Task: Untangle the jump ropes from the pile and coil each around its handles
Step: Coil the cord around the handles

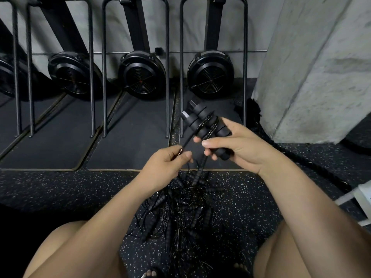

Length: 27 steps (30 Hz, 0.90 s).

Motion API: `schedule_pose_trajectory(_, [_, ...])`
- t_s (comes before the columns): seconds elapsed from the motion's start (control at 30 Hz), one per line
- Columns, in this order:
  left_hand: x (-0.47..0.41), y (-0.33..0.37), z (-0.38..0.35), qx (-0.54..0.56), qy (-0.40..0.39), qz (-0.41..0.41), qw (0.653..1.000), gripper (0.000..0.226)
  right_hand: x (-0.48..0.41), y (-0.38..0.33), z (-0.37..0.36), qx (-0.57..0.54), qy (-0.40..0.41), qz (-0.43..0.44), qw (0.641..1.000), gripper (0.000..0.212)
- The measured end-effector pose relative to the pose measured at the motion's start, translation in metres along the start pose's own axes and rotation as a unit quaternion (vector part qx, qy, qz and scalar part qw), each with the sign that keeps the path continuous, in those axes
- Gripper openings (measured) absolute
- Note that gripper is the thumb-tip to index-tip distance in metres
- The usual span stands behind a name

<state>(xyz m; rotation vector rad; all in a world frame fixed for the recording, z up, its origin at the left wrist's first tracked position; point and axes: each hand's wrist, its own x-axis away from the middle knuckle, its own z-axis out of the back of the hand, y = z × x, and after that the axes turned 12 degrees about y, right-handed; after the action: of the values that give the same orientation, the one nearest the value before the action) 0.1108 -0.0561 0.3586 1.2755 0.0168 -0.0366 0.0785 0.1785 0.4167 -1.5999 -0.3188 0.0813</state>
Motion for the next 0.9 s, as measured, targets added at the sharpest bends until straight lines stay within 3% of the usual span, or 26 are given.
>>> schedule_pose_trajectory(0.13, [0.003,0.001,0.001,-0.098,-0.009,-0.023,0.995,0.03,-0.006,0.009,0.002,0.114,0.095,-0.004,0.989,0.049])
schedule_pose_trajectory(0.27, [0.004,0.003,0.002,-0.112,-0.007,-0.021,0.993,0.036,-0.013,0.021,0.005,0.249,0.112,-0.02,0.962,0.044])
schedule_pose_trajectory(0.37, [0.004,0.006,0.004,-0.109,0.002,-0.023,0.994,0.034,-0.014,0.027,0.006,0.314,0.053,-0.051,0.947,0.046])
schedule_pose_trajectory(0.5, [0.004,0.004,0.007,-0.086,-0.004,-0.021,0.996,0.036,-0.007,0.027,0.005,0.397,-0.092,-0.098,0.908,0.049])
schedule_pose_trajectory(0.6, [0.004,0.005,0.008,-0.043,-0.005,-0.018,0.999,0.039,0.002,0.021,0.002,0.391,-0.206,-0.123,0.888,0.052])
schedule_pose_trajectory(0.7, [0.002,0.008,0.01,0.027,0.006,-0.021,0.999,0.042,0.014,0.006,-0.002,0.328,-0.286,-0.114,0.893,0.058])
schedule_pose_trajectory(0.9, [-0.003,0.002,0.007,0.18,0.021,0.058,0.982,0.045,0.02,-0.006,-0.01,0.131,-0.308,-0.043,0.941,0.06])
